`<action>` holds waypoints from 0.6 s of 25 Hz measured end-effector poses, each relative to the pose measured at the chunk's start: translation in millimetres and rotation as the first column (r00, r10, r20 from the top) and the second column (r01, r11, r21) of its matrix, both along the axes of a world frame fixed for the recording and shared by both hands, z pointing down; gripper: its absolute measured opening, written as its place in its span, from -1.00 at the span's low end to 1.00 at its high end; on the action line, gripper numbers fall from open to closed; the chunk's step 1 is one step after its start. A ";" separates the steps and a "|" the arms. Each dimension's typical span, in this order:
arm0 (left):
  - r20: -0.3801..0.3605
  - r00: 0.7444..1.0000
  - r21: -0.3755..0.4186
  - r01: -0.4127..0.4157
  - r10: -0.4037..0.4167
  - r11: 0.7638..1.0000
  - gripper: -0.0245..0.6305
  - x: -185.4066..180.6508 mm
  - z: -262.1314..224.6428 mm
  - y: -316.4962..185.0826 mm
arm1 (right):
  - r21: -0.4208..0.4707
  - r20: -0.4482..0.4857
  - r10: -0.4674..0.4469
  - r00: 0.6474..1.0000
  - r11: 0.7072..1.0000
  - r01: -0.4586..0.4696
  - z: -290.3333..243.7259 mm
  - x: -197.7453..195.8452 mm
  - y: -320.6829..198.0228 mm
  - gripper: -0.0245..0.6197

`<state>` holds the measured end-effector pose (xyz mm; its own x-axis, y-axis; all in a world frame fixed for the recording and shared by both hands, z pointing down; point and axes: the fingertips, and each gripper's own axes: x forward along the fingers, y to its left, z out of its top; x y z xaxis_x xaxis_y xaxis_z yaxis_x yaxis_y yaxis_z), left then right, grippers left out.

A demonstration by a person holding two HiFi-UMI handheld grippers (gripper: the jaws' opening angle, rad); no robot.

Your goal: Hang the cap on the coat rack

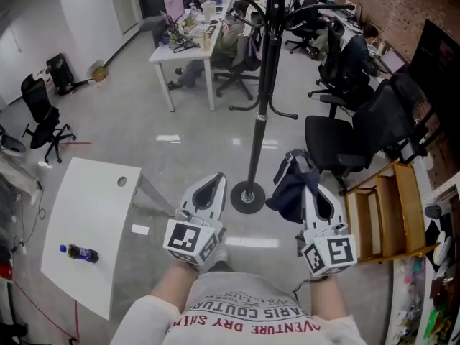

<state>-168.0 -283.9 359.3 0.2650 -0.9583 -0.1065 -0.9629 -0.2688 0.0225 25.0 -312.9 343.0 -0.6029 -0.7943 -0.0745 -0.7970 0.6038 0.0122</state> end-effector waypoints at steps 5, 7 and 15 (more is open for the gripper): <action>-0.008 0.997 0.008 -0.083 0.083 0.997 -0.91 -48.4 -13.1 -80.1 | 0.034 0.004 0.072 0.997 0.997 -0.072 -25.7 -46.1 -66.5 -0.84; -0.002 0.994 0.015 -0.107 0.107 0.994 -0.91 -59.5 -18.2 -106.4 | 0.060 0.000 0.090 0.996 0.994 -0.090 -37.7 -59.2 -88.1 -0.84; 0.010 0.990 0.014 -0.140 0.140 0.990 -0.91 -59.4 -23.3 -167.7 | 0.204 -0.010 0.113 0.993 0.973 -0.109 -107.7 -68.1 -147.4 -0.84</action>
